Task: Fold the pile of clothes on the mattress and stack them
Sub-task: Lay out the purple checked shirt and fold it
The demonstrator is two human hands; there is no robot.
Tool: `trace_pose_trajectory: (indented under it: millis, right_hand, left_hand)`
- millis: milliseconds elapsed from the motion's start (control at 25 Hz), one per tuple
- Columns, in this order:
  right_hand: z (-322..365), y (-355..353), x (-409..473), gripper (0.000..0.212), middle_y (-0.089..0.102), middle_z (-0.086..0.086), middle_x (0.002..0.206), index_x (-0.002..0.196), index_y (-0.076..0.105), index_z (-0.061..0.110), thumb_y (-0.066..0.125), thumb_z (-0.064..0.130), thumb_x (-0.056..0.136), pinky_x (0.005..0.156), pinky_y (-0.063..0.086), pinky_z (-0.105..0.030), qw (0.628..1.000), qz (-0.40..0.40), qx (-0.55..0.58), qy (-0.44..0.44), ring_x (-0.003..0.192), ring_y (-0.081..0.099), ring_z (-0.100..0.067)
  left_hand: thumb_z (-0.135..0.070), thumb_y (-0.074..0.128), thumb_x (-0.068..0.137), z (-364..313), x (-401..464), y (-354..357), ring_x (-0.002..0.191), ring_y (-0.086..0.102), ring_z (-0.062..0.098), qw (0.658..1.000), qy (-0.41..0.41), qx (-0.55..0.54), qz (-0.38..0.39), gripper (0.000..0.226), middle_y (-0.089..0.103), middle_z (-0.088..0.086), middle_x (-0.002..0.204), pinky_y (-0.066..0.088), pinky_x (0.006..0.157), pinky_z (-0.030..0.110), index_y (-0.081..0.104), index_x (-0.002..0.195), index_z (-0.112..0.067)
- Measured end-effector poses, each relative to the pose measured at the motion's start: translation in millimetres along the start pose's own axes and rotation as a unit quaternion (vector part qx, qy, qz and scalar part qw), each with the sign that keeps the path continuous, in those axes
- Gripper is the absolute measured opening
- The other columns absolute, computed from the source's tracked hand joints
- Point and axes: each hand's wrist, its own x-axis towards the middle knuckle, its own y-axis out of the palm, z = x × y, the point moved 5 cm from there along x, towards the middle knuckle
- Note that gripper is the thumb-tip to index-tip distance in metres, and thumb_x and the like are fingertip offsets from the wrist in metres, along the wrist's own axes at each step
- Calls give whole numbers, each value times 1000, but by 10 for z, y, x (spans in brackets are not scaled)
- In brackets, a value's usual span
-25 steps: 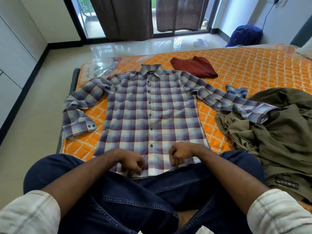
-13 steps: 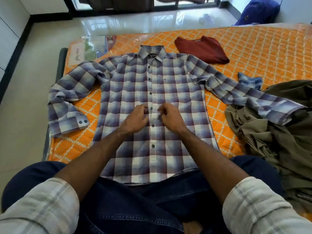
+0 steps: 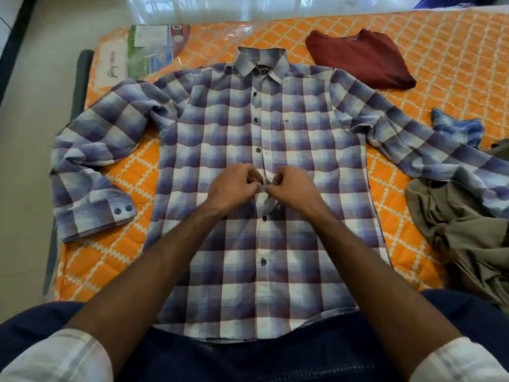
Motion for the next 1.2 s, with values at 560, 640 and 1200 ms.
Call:
trace_pose_trajectory:
  millis: [560, 640, 1200]
  right_hand:
    - [-16, 80, -137, 17, 65, -9, 75, 97, 67, 3, 53, 9, 103, 67, 64, -33, 938, -15, 330, 102, 58, 65, -15]
    - [-10, 119, -156, 16, 63, -9, 73, 94, 66, 5, 53, 9, 103, 70, 64, -38, 933, -16, 344, 105, 58, 63, -16]
    - [-57, 349, -179, 11, 67, -5, 80, 99, 69, 11, 58, 13, 101, 68, 60, -35, 926, -97, 354, 87, 67, 63, -17]
  left_hand:
    - [-15, 68, 95, 24, -22, -27, 59, 65, 9, 971, -136, -199, 1, 8, 72, 4, 89, 50, 50, 21, 68, 103, -13]
    - [-15, 66, 96, 33, -33, -28, 57, 64, 12, 965, -142, -221, 5, 9, 72, 6, 87, 49, 46, 22, 69, 104, -11]
    - [-18, 67, 96, 65, -56, 41, 65, 66, 14, 973, -129, -188, -34, 6, 71, 1, 88, 57, 59, 31, 66, 93, -23]
